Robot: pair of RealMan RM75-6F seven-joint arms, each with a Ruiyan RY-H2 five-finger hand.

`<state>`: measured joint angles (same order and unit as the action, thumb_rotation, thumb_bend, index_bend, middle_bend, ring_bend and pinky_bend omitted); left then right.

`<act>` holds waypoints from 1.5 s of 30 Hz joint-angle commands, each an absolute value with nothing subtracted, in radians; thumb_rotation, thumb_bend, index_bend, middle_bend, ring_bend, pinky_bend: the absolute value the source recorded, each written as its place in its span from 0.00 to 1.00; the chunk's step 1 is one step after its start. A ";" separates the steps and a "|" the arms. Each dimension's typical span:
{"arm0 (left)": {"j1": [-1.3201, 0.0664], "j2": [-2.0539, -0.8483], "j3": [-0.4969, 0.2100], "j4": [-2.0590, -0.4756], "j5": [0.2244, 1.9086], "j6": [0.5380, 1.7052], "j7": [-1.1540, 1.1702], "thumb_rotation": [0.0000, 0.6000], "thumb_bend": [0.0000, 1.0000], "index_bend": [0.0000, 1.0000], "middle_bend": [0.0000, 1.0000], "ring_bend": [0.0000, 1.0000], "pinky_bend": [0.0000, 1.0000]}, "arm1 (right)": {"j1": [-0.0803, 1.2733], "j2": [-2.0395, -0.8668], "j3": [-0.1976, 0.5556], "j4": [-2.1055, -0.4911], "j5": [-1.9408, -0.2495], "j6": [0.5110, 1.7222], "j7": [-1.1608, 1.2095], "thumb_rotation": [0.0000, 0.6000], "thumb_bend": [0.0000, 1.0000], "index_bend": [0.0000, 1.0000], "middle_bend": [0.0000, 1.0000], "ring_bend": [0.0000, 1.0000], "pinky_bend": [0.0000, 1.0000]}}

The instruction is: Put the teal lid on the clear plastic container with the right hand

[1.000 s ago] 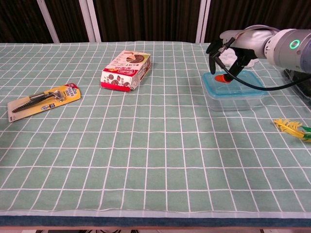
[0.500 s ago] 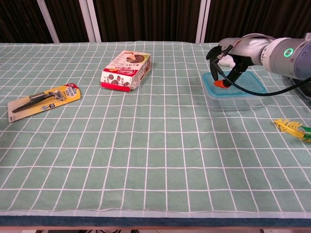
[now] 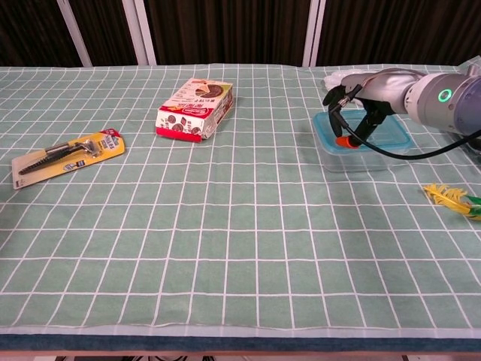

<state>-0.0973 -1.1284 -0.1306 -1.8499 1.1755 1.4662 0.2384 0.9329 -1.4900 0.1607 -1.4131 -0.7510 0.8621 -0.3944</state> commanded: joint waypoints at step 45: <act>-0.101 -1.123 -0.146 -1.848 1.150 1.468 0.232 1.00 0.79 0.06 0.00 0.00 0.00 | 0.957 -1.535 0.246 -1.090 -0.630 0.745 -0.373 1.00 0.42 0.60 0.11 0.00 0.00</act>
<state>-0.1008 -1.1229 -0.1461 -1.8475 1.1502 1.4679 0.2317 0.9561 -1.5314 0.2494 -1.0961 -0.6293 0.7482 -0.3686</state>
